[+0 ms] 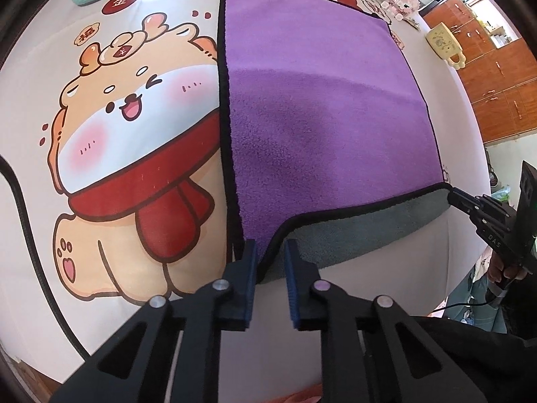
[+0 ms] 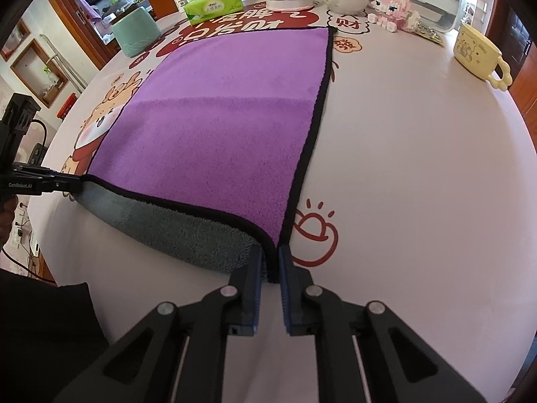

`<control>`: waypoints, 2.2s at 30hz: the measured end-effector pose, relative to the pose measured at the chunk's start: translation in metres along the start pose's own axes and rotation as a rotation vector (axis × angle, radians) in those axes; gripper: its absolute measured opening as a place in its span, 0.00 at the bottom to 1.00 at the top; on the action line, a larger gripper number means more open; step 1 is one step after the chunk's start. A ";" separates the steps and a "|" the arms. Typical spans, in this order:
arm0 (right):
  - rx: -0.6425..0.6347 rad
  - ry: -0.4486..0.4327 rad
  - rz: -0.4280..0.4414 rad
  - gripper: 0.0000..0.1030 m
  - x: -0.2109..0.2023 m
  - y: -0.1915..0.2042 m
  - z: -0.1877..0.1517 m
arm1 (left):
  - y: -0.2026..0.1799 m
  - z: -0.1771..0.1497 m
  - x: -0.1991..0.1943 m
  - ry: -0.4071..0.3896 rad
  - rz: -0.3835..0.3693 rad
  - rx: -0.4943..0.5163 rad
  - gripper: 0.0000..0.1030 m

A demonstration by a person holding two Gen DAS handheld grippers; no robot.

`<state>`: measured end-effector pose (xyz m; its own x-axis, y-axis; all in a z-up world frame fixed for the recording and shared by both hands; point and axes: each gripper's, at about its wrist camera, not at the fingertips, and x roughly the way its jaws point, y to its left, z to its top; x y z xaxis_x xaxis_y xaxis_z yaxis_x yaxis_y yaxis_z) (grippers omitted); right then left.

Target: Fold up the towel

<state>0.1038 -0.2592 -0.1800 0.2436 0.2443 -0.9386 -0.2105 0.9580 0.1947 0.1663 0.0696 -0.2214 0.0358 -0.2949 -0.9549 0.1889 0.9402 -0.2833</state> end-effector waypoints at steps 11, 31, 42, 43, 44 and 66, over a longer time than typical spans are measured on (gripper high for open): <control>0.005 -0.019 0.004 0.05 -0.005 -0.001 0.001 | -0.005 -0.002 -0.009 -0.011 -0.012 0.008 0.04; -0.054 -0.144 -0.051 0.05 -0.049 -0.002 0.065 | -0.009 0.059 -0.081 -0.154 0.042 0.097 0.04; -0.106 -0.239 -0.116 0.05 -0.059 -0.013 0.143 | -0.021 0.142 -0.104 -0.253 0.103 0.185 0.04; -0.107 -0.247 -0.123 0.05 -0.058 -0.015 0.150 | -0.021 0.150 -0.103 -0.256 0.106 0.187 0.04; -0.102 -0.253 -0.129 0.05 -0.056 -0.018 0.159 | -0.021 0.156 -0.102 -0.258 0.109 0.189 0.04; -0.044 -0.247 -0.079 0.06 0.019 -0.049 0.249 | 0.016 0.245 -0.032 -0.208 0.170 0.096 0.24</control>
<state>0.3543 -0.2642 -0.1370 0.4838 0.2038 -0.8511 -0.2218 0.9693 0.1060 0.4082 0.0520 -0.1735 0.2739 -0.1725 -0.9462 0.2547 0.9617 -0.1016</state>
